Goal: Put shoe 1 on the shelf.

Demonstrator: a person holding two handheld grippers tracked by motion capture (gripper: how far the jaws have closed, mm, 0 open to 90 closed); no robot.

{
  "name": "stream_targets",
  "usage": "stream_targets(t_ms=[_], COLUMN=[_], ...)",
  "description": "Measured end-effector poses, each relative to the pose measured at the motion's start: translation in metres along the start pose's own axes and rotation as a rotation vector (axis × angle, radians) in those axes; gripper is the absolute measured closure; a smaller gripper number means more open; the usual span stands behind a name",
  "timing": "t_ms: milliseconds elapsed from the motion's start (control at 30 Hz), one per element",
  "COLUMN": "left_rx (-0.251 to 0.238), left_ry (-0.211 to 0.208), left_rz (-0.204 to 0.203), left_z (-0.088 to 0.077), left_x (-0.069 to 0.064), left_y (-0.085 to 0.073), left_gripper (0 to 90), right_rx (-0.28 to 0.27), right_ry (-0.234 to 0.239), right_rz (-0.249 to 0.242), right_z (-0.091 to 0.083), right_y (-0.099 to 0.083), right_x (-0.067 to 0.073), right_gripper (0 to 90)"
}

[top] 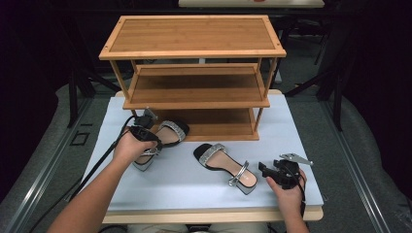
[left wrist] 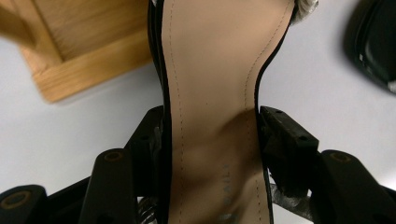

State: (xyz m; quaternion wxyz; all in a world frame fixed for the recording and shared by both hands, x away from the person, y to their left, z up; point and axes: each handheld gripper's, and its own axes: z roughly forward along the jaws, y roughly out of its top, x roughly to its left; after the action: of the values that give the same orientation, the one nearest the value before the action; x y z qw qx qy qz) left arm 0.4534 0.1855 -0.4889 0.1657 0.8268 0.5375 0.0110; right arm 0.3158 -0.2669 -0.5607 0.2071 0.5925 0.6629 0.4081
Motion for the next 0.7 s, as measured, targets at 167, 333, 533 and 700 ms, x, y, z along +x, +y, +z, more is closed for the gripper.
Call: stream_targets(t_ms=[167,333,533,700], left_rx=[-0.008,0.011,-0.038,-0.101], left_ry=[0.01,0.031,0.033,-0.008], left_rz=[-0.015,0.044,0.066,0.087], left_z=[0.014,0.02,-0.001,-0.033], left_x=[-0.006,-0.008,-0.004,0.002], left_y=[0.001,-0.003,-0.006,-0.017], left_gripper=[45.5,43.0,38.6,37.6], right_rx=[0.007,-0.001,0.007,0.007], right_ry=[-0.002,0.001,-0.002,-0.002], right_rz=[-0.002,0.0,-0.003,-0.002], right_z=[0.0,0.0,0.0,0.0], right_y=[0.0,0.0,0.0,0.0], right_x=[-0.001,-0.001,-0.001,-0.001], right_gripper=[33.6,33.5,33.6,33.6])
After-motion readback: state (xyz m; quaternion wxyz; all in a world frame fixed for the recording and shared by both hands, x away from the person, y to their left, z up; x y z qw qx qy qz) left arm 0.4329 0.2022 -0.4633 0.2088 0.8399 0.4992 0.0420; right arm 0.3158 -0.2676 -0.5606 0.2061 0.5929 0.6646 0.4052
